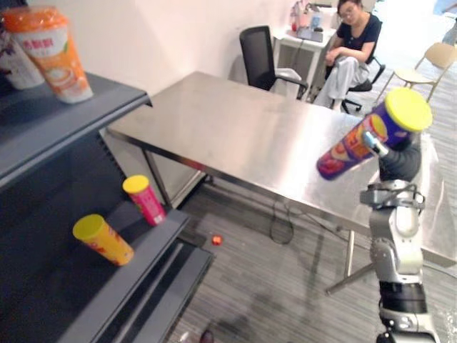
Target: Put the gum and the chips on the shelf.
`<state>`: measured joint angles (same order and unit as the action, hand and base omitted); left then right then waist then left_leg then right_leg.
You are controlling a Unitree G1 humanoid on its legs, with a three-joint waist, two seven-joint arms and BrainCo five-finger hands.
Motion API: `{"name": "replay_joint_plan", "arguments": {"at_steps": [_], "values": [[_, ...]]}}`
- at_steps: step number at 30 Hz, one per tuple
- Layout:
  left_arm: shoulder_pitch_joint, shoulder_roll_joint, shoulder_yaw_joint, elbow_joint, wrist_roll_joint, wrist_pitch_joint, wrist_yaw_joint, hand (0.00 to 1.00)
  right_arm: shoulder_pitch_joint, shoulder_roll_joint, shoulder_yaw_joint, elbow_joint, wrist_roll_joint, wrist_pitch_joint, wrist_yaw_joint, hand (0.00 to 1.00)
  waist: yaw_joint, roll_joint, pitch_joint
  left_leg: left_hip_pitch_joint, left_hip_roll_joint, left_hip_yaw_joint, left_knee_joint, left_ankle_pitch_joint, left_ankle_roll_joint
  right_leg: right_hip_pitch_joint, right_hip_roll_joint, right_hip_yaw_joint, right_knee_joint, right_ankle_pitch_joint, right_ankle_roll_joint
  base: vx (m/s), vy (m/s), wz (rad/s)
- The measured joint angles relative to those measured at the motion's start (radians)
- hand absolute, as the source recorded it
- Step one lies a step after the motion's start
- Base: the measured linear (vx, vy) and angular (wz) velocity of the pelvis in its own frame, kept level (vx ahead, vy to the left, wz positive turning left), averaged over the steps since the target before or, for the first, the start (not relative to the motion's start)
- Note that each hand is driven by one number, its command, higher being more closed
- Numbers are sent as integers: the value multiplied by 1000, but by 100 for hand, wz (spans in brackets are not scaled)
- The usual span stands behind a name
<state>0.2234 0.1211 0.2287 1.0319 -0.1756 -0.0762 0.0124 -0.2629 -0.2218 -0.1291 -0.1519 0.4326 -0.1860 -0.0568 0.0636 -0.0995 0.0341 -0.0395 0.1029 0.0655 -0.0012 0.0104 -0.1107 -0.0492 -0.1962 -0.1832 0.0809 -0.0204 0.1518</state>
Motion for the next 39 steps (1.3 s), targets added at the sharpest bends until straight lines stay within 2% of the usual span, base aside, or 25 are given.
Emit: {"name": "replay_joint_plan", "arguments": {"at_steps": [2,4,5,6,7,8,9,10,11,12,13,15,17,18,20,22,24,25,28,31,33,35,39], "values": [[-1,-1,-18,4,0,0,-23,0,22,0,27,0,0,4,25,100,-9,24,17,-40,9,-27,136,-66,-2,-3,-3,-7,85,-49,-6,-38,-19,14],[-7,-1,-27,1,-4,-1,-36,0,22,0,55,1,0,4,26,100,-8,46,33,-89,24,-67,210,-93,-12,-11,6,-36,136,-78,-15,-112,-68,41],[-12,-1,-27,0,-12,-1,-41,0,21,1,61,2,0,3,26,100,-8,48,38,-113,29,-94,228,-95,-16,-22,11,-58,154,-90,-23,-168,-125,78],[-19,-6,-25,0,-19,0,-43,0,21,5,80,5,0,3,30,100,-5,64,58,-143,35,-142,231,-81,-29,-30,20,-99,179,-109,-42,-188,-164,107],[-22,-9,-25,-2,-19,0,-46,0,17,6,101,8,5,3,35,100,-3,68,65,-171,38,-196,208,-51,-45,-50,22,-150,204,-123,-55,-154,-150,111],[-23,-9,-25,-5,-19,0,-49,0,13,6,111,12,8,4,40,100,-2,71,68,-184,39,-222,186,-36,-48,-62,23,-173,219,-132,-63,-177,-178,124],[-24,-17,-23,-8,-19,1,-52,0,3,7,120,12,8,4,45,100,9,85,79,-199,45,-264,125,-14,-50,-82,27,-228,246,-152,-76,-143,-152,96],[-24,-21,-17,-9,-19,1,-53,0,1,7,120,12,8,4,46,100,24,90,82,-196,55,-262,77,-16,-48,-86,29,-250,244,-155,-81,-193,-237,138],[-31,-20,8,-3,-20,1,-55,0,-13,8,112,14,8,5,45,100,32,73,101,-188,77,-157,2,-71,71,-75,6,-312,207,-148,-102,-167,-177,125],[-36,-24,14,2,-22,2,-56,0,-21,10,99,13,7,5,44,100,28,68,114,-211,76,-95,26,-52,95,-70,-15,-348,202,-146,-107,-187,-204,193],[-42,-24,27,4,-47,6,-59,0,-27,27,45,11,0,5,38,100,16,67,128,-257,61,30,136,-3,125,-65,-62,-433,192,-136,-123,-147,-164,158],[-25,-41,54,4,-49,11,-58,0,-26,28,-30,10,-12,5,17,100,12,86,132,-247,75,139,257,-11,121,-31,-78,-532,164,-122,-130,-111,-144,148],[-13,-50,57,4,-49,13,-58,0,-26,26,-97,1,-35,3,-6,100,-2,116,126,-189,96,199,288,-19,111,-9,-86,-610,156,-116,-123,-78,-20,135],[-4,-60,70,4,-49,13,-58,0,-26,26,-131,-7,-42,1,-18,100,-8,126,122,-142,101,217,258,-28,95,-9,-91,-644,156,-114,-119,-57,41,113],[-8,-76,94,3,-48,13,-59,0,-24,29,-169,-10,-42,1,-27,100,-7,144,116,-114,91,235,180,-24,90,-8,-94,-684,157,-105,-104,-48,88,73],[-8,-80,97,5,-43,14,-60,0,-1,47,-198,-25,-42,2,-27,100,-8,139,115,-109,73,225,137,-14,73,15,-102,-730,158,-89,-81,-35,119,68],[-9,-80,99,3,-36,13,-60,0,15,47,-218,-58,-42,1,-27,100,-8,142,113,-105,58,219,80,0,57,21,-113,-763,168,-85,-77,-42,125,69],[-10,-78,104,4,-23,13,-57,0,23,48,-230,-77,-46,-2,-35,100,-10,138,114,-102,36,195,35,33,65,14,-124,-776,181,-82,-73,-50,117,59],[-10,-79,103,5,2,14,-50,0,33,61,-261,-80,-74,-5,-66,100,-12,136,117,-105,10,176,-11,63,74,-8,-159,-769,226,-87,-77,-57,82,33],[-16,-74,103,6,1,14,-34,0,50,89,-263,-80,-83,-5,-88,100,-20,118,136,-119,-7,186,9,46,82,-30,-200,-745,280,-102,-71,-92,55,-2],[-28,-67,103,6,0,14,-27,0,55,89,-251,-79,-94,-4,-89,100,-22,107,156,-133,-6,199,44,28,86,-39,-208,-727,286,-104,-68,-106,49,-20],[-43,-58,103,6,-4,13,-25,0,62,89,-240,-79,-119,-4,-89,100,-20,94,167,-144,1,221,58,23,86,-63,-202,-698,277,-106,-59,-96,41,-29],[-55,-47,103,5,-8,12,-25,0,86,89,-211,-79,-122,-2,-86,100,-18,88,173,-150,20,249,55,24,84,-92,-163,-638,242,-96,-48,-26,0,-20]]}}
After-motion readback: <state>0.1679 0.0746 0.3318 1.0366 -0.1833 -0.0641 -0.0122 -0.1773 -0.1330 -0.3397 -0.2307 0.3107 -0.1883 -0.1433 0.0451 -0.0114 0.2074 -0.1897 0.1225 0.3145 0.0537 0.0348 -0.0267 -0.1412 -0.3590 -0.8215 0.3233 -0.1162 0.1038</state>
